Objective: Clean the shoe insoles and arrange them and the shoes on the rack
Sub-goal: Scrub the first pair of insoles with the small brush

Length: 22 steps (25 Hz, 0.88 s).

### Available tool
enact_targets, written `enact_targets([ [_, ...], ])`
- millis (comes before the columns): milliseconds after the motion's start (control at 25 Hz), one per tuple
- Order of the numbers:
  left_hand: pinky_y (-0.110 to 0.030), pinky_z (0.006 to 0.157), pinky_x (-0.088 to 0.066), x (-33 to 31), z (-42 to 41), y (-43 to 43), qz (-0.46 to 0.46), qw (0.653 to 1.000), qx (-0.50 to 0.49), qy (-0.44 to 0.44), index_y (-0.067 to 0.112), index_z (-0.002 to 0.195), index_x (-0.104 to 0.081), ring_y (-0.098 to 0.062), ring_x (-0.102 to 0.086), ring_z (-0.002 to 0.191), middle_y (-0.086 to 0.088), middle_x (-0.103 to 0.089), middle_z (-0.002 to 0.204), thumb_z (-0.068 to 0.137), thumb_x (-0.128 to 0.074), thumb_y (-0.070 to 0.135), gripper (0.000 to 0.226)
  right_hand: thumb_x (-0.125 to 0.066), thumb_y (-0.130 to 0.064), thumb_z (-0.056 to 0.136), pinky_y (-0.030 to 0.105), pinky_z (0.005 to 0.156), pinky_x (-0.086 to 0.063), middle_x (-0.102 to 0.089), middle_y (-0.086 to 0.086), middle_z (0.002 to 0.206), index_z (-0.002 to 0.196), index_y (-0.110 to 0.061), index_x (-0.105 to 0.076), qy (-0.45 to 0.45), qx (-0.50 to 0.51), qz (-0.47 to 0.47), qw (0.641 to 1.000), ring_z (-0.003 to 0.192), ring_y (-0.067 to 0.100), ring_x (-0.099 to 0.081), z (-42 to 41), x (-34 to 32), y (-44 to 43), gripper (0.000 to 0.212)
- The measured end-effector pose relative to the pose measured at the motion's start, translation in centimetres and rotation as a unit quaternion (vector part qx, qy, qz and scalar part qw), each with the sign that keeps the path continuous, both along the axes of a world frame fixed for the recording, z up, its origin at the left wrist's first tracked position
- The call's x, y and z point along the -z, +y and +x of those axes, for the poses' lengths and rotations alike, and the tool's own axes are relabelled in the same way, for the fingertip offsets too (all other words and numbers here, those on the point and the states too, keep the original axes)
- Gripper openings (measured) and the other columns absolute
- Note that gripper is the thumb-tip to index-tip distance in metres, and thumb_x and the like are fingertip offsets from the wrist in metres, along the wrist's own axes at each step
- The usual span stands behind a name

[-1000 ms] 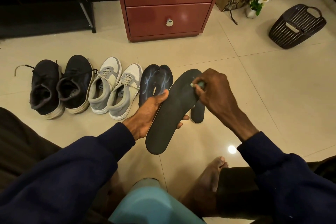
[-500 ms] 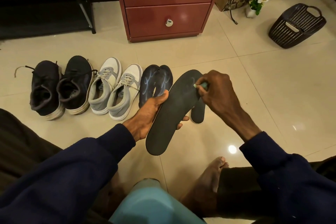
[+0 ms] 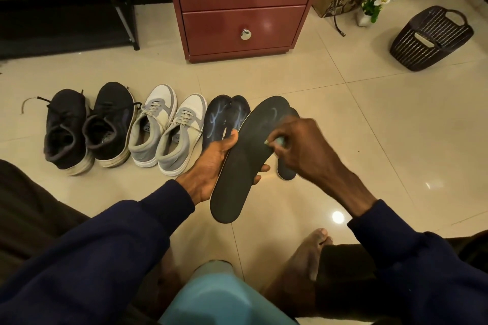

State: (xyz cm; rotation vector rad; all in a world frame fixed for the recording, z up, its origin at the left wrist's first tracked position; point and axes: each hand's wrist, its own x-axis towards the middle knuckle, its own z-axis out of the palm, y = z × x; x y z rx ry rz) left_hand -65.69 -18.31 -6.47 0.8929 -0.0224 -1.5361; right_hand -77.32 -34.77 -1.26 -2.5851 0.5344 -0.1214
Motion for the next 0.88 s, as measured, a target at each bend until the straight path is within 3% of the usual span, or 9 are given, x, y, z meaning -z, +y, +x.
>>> enact_targets([
  [120, -0.044, 0.079, -0.055, 0.3, 0.0, -0.1, 0.002, 1.000, -0.003, 0.004, 0.009, 0.148, -0.052, -0.033, -0.068, 0.093, -0.021, -0.065, 0.123, 0.107, -0.039, 0.055, 0.064, -0.078, -0.012, 0.082, 0.015, 0.065, -0.046, -0.066, -0.005, 0.087, 0.088, -0.018, -0.080, 0.037, -0.104, 0.036, 0.993, 0.074, 0.009, -0.061, 0.0, -0.4, 1.8, 0.009],
  [280, -0.044, 0.080, -0.057, 0.3, 0.0, -0.1, -0.005, 1.000, 0.005, 0.005, 0.006, 0.145, -0.055, -0.036, -0.065, 0.108, -0.024, -0.061, 0.135, 0.106, -0.039, 0.056, 0.065, -0.074, -0.009, 0.082, 0.031, 0.071, -0.053, -0.068, 0.004, 0.093, 0.087, -0.016, -0.078, 0.009, 0.042, -0.071, 0.997, 0.081, 0.022, -0.063, 0.1, -0.2, -1.6, 0.010],
  [360, -0.045, 0.082, -0.057, 0.2, 0.0, -0.1, -0.005, 1.000, 0.005, 0.008, 0.006, 0.146, -0.054, -0.037, -0.065, 0.108, -0.024, -0.060, 0.138, 0.107, -0.039, 0.055, 0.064, -0.074, -0.010, 0.081, 0.032, 0.070, -0.053, -0.068, 0.004, 0.091, 0.086, -0.017, -0.077, 0.002, 0.054, -0.059, 0.997, 0.079, 0.022, -0.064, 0.1, 0.1, -1.4, 0.010],
  [520, -0.057, 0.101, -0.050, 0.0, -0.2, 0.0, 0.006, 1.000, -0.001, 0.011, 0.014, 0.144, -0.057, -0.035, -0.071, 0.103, -0.017, -0.070, 0.125, 0.108, -0.038, 0.051, 0.055, -0.076, -0.013, 0.086, 0.005, 0.064, -0.041, -0.066, -0.002, 0.094, 0.095, -0.015, -0.078, 0.020, -0.076, 0.036, 0.996, 0.078, 0.007, -0.059, 0.2, 0.0, 1.7, 0.010],
  [600, -0.064, 0.108, -0.044, 0.1, -0.1, -0.2, 0.002, 1.000, -0.009, -0.006, 0.021, 0.144, -0.058, -0.035, -0.068, 0.114, -0.013, -0.068, 0.132, 0.106, -0.038, 0.058, 0.057, -0.075, -0.015, 0.087, 0.004, 0.064, -0.042, -0.065, -0.003, 0.097, 0.098, -0.014, -0.078, 0.039, -0.134, 0.061, 0.988, 0.081, 0.004, -0.059, 0.1, -0.3, 2.1, 0.011],
  [680, -0.061, 0.106, -0.047, 0.1, -0.1, -0.2, -0.004, 1.000, 0.004, -0.018, 0.021, 0.145, -0.057, -0.037, -0.065, 0.119, -0.017, -0.062, 0.140, 0.103, -0.038, 0.066, 0.065, -0.075, -0.015, 0.087, 0.004, 0.065, -0.041, -0.066, -0.003, 0.097, 0.098, -0.015, -0.078, 0.044, -0.154, 0.061, 0.985, 0.082, 0.004, -0.059, 0.1, -0.4, 2.1, 0.011],
  [800, -0.049, 0.088, -0.054, -0.2, -0.2, -0.4, -0.004, 0.999, 0.032, 0.006, 0.009, 0.142, -0.058, -0.037, -0.067, 0.098, -0.025, -0.064, 0.127, 0.101, -0.041, 0.068, 0.074, -0.074, -0.011, 0.086, 0.013, 0.072, -0.040, -0.068, 0.005, 0.099, 0.097, -0.013, -0.078, -0.006, -0.040, -0.010, 0.999, 0.085, 0.016, -0.062, 0.5, 0.0, 1.1, 0.012],
  [880, -0.047, 0.086, -0.053, -0.5, -0.3, -0.3, -0.010, 0.999, 0.043, 0.008, 0.006, 0.143, -0.058, -0.038, -0.065, 0.098, -0.029, -0.059, 0.133, 0.102, -0.043, 0.065, 0.073, -0.073, -0.010, 0.084, 0.019, 0.074, -0.040, -0.070, 0.009, 0.099, 0.096, -0.012, -0.078, -0.035, 0.075, -0.056, 0.995, 0.087, 0.023, -0.064, 0.7, 0.2, 0.1, 0.013],
])
